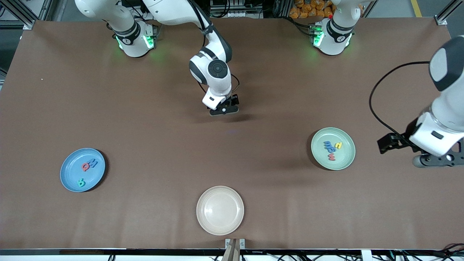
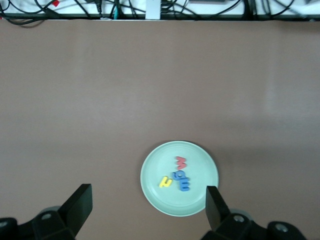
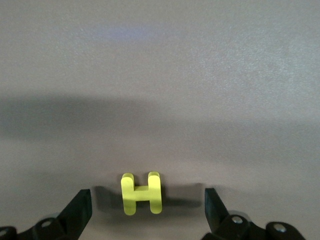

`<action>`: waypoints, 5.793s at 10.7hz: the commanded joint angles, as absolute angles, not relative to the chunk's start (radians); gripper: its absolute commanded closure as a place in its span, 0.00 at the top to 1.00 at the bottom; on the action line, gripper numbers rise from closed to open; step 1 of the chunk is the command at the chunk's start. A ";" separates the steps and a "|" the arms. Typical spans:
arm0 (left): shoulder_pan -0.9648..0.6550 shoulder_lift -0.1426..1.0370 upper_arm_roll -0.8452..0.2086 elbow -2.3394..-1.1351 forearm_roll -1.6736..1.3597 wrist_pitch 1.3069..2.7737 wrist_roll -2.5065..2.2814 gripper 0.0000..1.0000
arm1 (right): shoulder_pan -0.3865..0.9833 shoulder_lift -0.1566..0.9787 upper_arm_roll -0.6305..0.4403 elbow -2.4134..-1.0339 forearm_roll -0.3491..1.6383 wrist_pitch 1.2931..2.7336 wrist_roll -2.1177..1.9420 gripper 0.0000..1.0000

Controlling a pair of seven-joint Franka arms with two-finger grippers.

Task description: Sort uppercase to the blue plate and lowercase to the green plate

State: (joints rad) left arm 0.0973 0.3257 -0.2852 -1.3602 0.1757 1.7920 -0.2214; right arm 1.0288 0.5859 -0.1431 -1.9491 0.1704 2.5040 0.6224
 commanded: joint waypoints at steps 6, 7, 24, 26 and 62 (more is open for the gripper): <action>0.002 0.186 -0.100 -1.387 0.058 1.773 -0.215 1.00 | 1.026 0.611 -0.138 -1.945 0.140 2.554 0.653 0.00; -0.003 0.181 -0.100 -1.385 0.057 1.766 -0.215 1.00 | 1.025 0.609 -0.138 -1.945 0.140 2.553 0.653 0.00; -0.026 0.161 -0.075 -1.378 0.017 1.566 -0.209 1.00 | 0.188 0.419 -0.147 -1.901 -0.095 2.347 -0.009 0.00; -0.029 0.161 -0.075 -1.378 0.017 1.566 -0.218 1.00 | 0.089 0.442 -0.147 -1.864 -0.174 2.355 -0.104 0.00; -0.046 0.137 -0.032 -1.374 0.003 1.569 -0.219 1.00 | -0.049 -0.063 0.015 -1.506 0.031 1.519 -0.086 1.00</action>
State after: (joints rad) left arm -0.0394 0.1520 -0.0435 -1.3649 0.0306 1.5749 -0.2214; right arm -0.0510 -0.0753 0.0199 -1.5344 0.0257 1.5401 -0.1080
